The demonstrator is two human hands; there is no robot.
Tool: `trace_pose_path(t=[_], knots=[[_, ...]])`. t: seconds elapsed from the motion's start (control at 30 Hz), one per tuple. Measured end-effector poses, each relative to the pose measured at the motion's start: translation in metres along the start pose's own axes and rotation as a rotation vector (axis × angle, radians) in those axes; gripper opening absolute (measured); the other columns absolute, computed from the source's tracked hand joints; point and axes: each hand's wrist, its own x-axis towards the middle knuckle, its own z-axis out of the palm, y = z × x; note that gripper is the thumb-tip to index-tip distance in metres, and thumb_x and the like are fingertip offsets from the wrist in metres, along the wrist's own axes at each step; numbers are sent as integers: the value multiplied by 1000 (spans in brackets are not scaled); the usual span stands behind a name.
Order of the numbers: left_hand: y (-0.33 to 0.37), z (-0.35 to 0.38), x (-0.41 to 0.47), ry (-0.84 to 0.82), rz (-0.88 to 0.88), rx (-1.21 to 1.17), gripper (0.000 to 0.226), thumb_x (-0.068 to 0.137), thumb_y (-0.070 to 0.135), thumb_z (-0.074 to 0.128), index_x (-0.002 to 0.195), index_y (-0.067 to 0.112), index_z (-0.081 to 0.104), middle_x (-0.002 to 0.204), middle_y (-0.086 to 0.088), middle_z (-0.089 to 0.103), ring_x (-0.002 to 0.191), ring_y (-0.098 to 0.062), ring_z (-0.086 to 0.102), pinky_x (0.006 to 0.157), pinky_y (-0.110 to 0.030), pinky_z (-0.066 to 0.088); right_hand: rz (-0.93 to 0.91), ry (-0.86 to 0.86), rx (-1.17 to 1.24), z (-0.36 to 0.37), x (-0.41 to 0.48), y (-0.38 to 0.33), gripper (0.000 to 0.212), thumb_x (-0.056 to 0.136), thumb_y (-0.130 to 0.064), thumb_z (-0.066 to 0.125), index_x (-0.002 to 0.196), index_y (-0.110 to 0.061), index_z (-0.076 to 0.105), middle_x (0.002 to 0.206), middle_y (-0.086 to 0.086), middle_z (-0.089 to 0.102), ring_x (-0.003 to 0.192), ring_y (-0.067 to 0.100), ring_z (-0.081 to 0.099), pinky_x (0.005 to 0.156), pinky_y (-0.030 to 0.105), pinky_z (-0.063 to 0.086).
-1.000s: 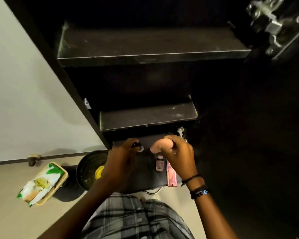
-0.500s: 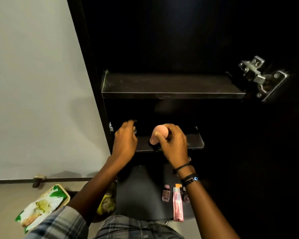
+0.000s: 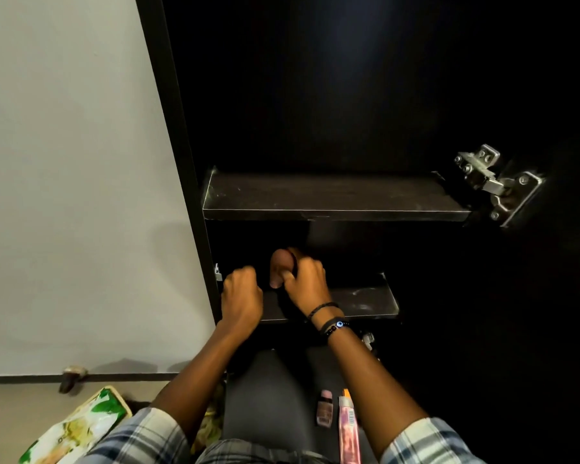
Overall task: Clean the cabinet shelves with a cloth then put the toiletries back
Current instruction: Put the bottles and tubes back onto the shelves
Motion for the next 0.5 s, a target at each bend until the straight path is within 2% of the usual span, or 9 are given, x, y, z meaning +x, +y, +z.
trace_pose_path(t=[0.13, 0.27, 0.37, 0.5], knots=[[-2, 8, -6, 34, -49, -53, 28, 86, -7, 46, 114, -5, 47, 114, -25, 53, 109, -40, 52, 86, -43, 44, -29, -3, -3, 3, 2, 0, 33, 88, -13, 58, 121, -6, 58, 109, 21, 67, 106, 38, 60, 84, 36, 49], [-14, 17, -21, 36, -51, -174, 45, 84, -8, 47, 128, -1, 37, 121, -24, 50, 104, -43, 55, 84, -47, 46, 11, -30, 31, 11, 2, 6, 38, 86, -14, 63, 123, -7, 57, 108, 20, 67, 105, 35, 62, 86, 37, 52], [-25, 22, -30, -25, -69, -241, 64, 86, -6, 48, 144, 4, 23, 133, -21, 47, 109, -37, 56, 91, -44, 49, 67, -45, 31, 20, 1, 11, 36, 85, -16, 66, 117, -2, 59, 104, 20, 68, 101, 35, 63, 83, 38, 53], [-28, 22, -36, -99, -62, -301, 62, 90, -3, 45, 146, 5, 19, 146, -17, 36, 124, -31, 48, 101, -36, 40, 36, -30, 40, 30, 1, 8, 33, 83, -17, 67, 113, -5, 61, 101, 18, 70, 98, 33, 65, 78, 34, 53]])
